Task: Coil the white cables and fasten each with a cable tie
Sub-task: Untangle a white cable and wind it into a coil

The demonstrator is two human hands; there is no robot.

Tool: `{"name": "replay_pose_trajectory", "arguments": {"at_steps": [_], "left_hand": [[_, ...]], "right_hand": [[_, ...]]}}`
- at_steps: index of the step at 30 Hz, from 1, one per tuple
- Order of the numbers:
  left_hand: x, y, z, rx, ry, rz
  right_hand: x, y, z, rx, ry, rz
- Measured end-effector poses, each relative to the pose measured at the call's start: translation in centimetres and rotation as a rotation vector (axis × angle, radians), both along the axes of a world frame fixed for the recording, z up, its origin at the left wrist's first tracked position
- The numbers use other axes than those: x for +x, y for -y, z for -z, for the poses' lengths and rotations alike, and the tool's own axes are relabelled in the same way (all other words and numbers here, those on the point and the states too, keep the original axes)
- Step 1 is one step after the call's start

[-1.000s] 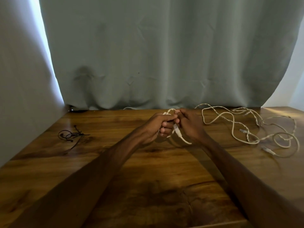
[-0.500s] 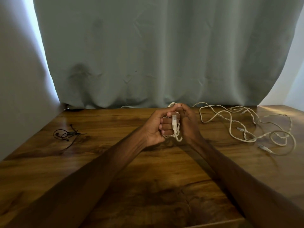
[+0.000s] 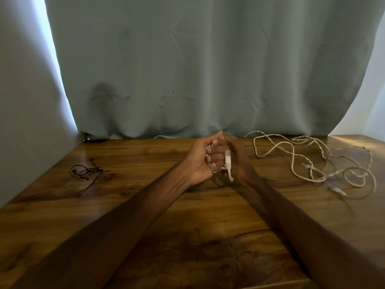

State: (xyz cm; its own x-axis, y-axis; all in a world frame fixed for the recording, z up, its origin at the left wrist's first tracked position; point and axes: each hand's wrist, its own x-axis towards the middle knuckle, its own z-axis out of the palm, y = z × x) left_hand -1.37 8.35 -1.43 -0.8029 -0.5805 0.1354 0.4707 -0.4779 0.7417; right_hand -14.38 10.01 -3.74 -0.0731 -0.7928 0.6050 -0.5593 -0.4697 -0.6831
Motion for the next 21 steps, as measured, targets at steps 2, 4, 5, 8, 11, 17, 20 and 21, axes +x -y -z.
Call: {"name": "replay_pose_trajectory", "arguments": {"at_steps": [2, 4, 5, 8, 11, 17, 20, 21], "left_hand": [[0.3, 0.6, -0.5, 0.074, -0.119, 0.053], [0.6, 1.3, -0.8, 0.104, -0.191, 0.014], [0.8, 1.6, -0.9, 0.092, -0.192, -0.046], [1.4, 2.9, -0.9, 0.019, -0.111, -0.239], [2.2, 4.4, -0.6, 0.002, -0.037, -0.393], [3.0, 5.3, -0.3, -0.072, 0.061, -0.708], [3.6, 5.8, 0.1, -0.174, 0.138, -0.862], [3.9, 6.1, 0.3, -0.199, 0.152, -0.893]], "right_hand": [[0.3, -0.2, 0.0, 0.054, -0.001, -0.054], [0.9, 0.1, 0.6, 0.210, 0.140, -0.193], [1.4, 0.0, 0.8, 0.274, 0.137, -0.225], [2.1, -0.3, 1.3, 0.321, 0.070, -0.175], [2.4, -0.2, 1.7, 0.297, -0.199, -0.140], [3.6, -1.4, 1.1, 0.421, -0.238, -0.234], [4.7, -2.2, 0.6, 0.639, 0.081, -0.390], [5.0, -2.4, 0.4, 0.671, 0.177, -0.441]]}}
